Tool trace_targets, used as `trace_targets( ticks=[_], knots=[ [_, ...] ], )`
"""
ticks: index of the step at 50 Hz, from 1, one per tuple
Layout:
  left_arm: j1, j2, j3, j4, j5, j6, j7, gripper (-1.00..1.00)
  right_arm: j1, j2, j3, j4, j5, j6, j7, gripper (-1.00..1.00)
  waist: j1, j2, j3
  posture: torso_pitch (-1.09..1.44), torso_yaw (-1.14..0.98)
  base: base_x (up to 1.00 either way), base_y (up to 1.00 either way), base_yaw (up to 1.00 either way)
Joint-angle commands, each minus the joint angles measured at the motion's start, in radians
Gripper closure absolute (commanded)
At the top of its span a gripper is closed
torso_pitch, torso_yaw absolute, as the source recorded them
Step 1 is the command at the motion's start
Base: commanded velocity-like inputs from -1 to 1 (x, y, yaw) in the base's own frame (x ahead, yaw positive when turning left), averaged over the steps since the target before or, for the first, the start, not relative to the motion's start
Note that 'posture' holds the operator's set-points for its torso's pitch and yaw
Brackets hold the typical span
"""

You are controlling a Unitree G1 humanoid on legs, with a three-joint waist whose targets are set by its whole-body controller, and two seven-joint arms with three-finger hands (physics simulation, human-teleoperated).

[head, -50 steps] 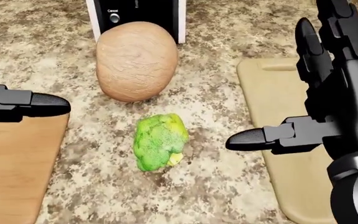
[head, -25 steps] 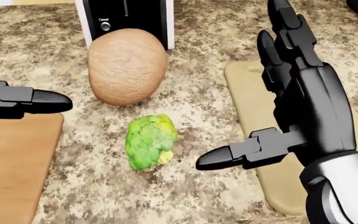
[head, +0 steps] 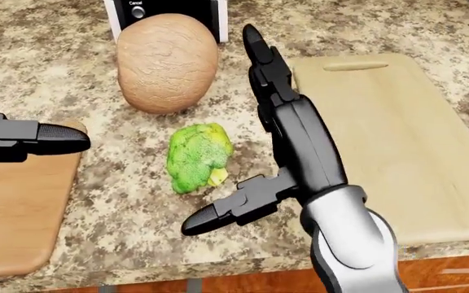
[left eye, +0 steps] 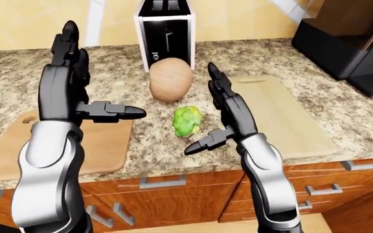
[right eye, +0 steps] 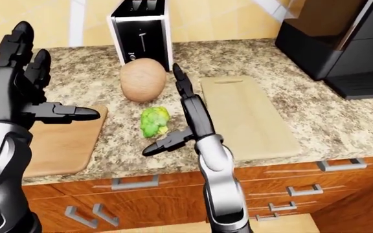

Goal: Place the broccoli and the coconut on separate cutting boards.

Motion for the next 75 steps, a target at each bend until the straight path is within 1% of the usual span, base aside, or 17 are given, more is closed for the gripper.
trace_targets(
  ticks=[1, 7, 16, 18, 28, 29, 32, 34, 41, 46, 47, 49, 56, 67, 71, 74, 75],
  knots=[
    [-0.024, 0.009, 0.006, -0.023, 0.004, -0.034, 0.006, -1.00, -0.024, 0.005, -0.001, -0.020, -0.006, -0.040, -0.003, -1.00, 0.000, 0.006, -0.021, 0.00, 0.00, 0.00, 0.00, 0.00],
    [-0.018, 0.007, 0.006, -0.027, 0.003, -0.037, 0.006, -1.00, -0.034, 0.013, 0.001, 0.008, -0.016, -0.054, -0.004, -1.00, 0.003, 0.003, -0.026, 0.00, 0.00, 0.00, 0.00, 0.00],
    [-0.004, 0.001, 0.006, -0.025, 0.005, -0.048, 0.005, -1.00, -0.012, 0.017, 0.016, 0.046, -0.053, -0.090, 0.001, -1.00, 0.004, 0.004, -0.030, 0.00, 0.00, 0.00, 0.00, 0.00],
    [-0.006, 0.006, 0.014, -0.032, 0.002, -0.039, 0.002, -1.00, -0.004, 0.018, 0.018, 0.053, -0.059, -0.097, 0.004, -1.00, 0.004, 0.005, -0.031, 0.00, 0.00, 0.00, 0.00, 0.00],
    [-0.026, 0.010, 0.008, -0.012, -0.005, -0.042, 0.008, -1.00, -0.010, 0.042, 0.031, 0.107, -0.066, -0.126, 0.003, -0.99, 0.001, 0.008, -0.030, 0.00, 0.00, 0.00, 0.00, 0.00],
    [-0.028, 0.011, 0.008, -0.010, -0.006, -0.042, 0.008, -1.00, -0.007, 0.044, 0.034, 0.109, -0.067, -0.127, 0.004, -0.94, 0.001, 0.009, -0.030, 0.00, 0.00, 0.00, 0.00, 0.00],
    [-0.031, 0.012, 0.008, -0.004, -0.007, -0.046, 0.009, -1.00, -0.001, 0.046, 0.039, 0.095, -0.069, -0.119, 0.011, -0.91, 0.000, 0.009, -0.029, 0.00, 0.00, 0.00, 0.00, 0.00],
    [-0.026, 0.010, 0.007, -0.002, -0.008, -0.050, 0.010, -1.00, 0.006, 0.050, 0.047, 0.104, -0.071, -0.131, 0.011, -0.81, 0.000, 0.009, -0.028, 0.00, 0.00, 0.00, 0.00, 0.00],
    [-0.018, 0.009, 0.009, -0.006, -0.009, -0.053, 0.011, -1.00, 0.000, 0.059, 0.046, 0.133, -0.069, -0.150, 0.005, -0.75, -0.004, 0.011, -0.025, 0.00, 0.00, 0.00, 0.00, 0.00],
    [-0.009, 0.009, 0.013, -0.013, -0.010, -0.055, 0.010, -1.00, 0.009, 0.064, 0.055, 0.158, -0.070, -0.173, 0.001, -0.47, -0.005, 0.012, -0.023, 0.00, 0.00, 0.00, 0.00, 0.00],
    [-0.009, 0.008, 0.013, -0.012, -0.011, -0.056, 0.011, -1.00, 0.008, 0.065, 0.056, 0.158, -0.071, -0.173, 0.002, -0.52, -0.006, 0.012, -0.022, 0.00, 0.00, 0.00, 0.00, 0.00],
    [-0.005, 0.008, 0.015, -0.013, -0.011, -0.058, 0.010, -1.00, 0.010, 0.067, 0.058, 0.158, -0.072, -0.173, 0.003, -0.45, -0.006, 0.013, -0.022, 0.00, 0.00, 0.00, 0.00, 0.00],
    [0.006, 0.011, 0.025, -0.026, -0.015, -0.056, 0.011, -1.00, 0.023, 0.071, 0.065, 0.152, -0.076, -0.174, 0.003, -0.47, -0.007, 0.015, -0.021, 0.00, 0.00, 0.00, 0.00, 0.00],
    [0.018, 0.014, 0.033, -0.037, -0.022, -0.056, 0.013, -1.00, 0.035, 0.069, 0.069, 0.145, -0.086, -0.171, 0.006, -0.38, -0.005, 0.016, -0.022, 0.00, 0.00, 0.00, 0.00, 0.00],
    [0.011, 0.016, 0.032, -0.034, -0.024, -0.053, 0.014, -1.00, 0.032, 0.070, 0.069, 0.136, -0.088, -0.160, 0.010, -0.21, -0.004, 0.015, -0.024, 0.00, 0.00, 0.00, 0.00, 0.00],
    [0.007, 0.017, 0.030, -0.036, -0.025, -0.048, 0.015, -1.00, 0.034, 0.070, 0.070, 0.132, -0.089, -0.159, 0.013, -0.17, -0.003, 0.014, -0.024, 0.00, 0.00, 0.00, 0.00, 0.00],
    [0.001, 0.018, 0.029, -0.036, -0.026, -0.044, 0.016, -1.00, 0.032, 0.071, 0.070, 0.127, -0.088, -0.154, 0.014, -0.07, -0.003, 0.014, -0.024, 0.00, 0.00, 0.00, 0.00, 0.00]
  ],
)
